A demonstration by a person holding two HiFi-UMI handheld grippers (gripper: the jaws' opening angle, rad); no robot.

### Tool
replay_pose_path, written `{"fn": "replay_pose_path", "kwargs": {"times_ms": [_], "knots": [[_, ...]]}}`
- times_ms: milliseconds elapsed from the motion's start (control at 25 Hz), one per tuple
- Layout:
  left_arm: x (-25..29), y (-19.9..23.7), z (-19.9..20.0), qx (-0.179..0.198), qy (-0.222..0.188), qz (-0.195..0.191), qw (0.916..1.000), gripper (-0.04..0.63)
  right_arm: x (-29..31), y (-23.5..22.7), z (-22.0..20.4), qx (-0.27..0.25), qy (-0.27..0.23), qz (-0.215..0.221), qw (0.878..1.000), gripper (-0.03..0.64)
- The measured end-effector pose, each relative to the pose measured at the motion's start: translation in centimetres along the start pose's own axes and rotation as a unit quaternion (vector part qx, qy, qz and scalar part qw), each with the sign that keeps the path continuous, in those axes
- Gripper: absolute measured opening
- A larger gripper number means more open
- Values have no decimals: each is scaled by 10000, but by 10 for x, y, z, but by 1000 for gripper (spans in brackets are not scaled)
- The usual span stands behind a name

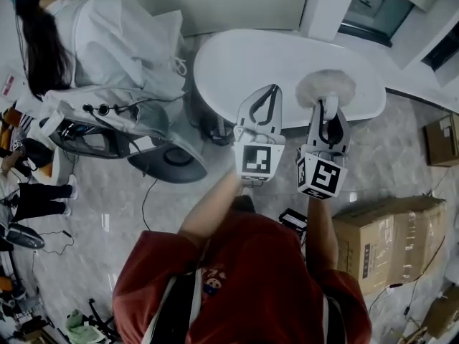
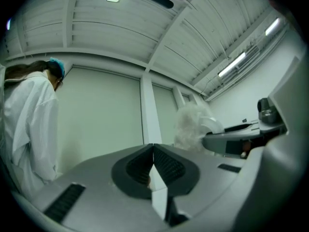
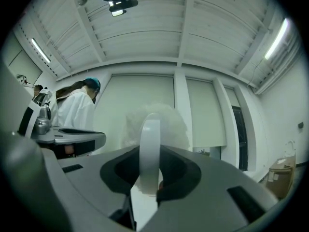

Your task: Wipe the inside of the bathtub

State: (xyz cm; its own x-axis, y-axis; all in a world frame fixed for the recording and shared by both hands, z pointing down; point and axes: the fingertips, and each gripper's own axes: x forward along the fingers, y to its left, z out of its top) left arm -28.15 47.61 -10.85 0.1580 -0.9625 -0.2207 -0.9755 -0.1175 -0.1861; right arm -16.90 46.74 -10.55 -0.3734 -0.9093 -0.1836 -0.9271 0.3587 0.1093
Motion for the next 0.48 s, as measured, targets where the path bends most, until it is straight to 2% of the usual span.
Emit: {"fn": "replay_pose_path", "kwargs": {"times_ms": [240, 480], "knots": [[51, 54, -31, -149, 132, 189, 9996, 15, 75, 18, -20, 46, 79, 95, 9999, 94], [90, 85, -54, -106, 232, 232, 9994, 15, 129, 26, -34, 117, 119, 198, 9997, 94]]}}
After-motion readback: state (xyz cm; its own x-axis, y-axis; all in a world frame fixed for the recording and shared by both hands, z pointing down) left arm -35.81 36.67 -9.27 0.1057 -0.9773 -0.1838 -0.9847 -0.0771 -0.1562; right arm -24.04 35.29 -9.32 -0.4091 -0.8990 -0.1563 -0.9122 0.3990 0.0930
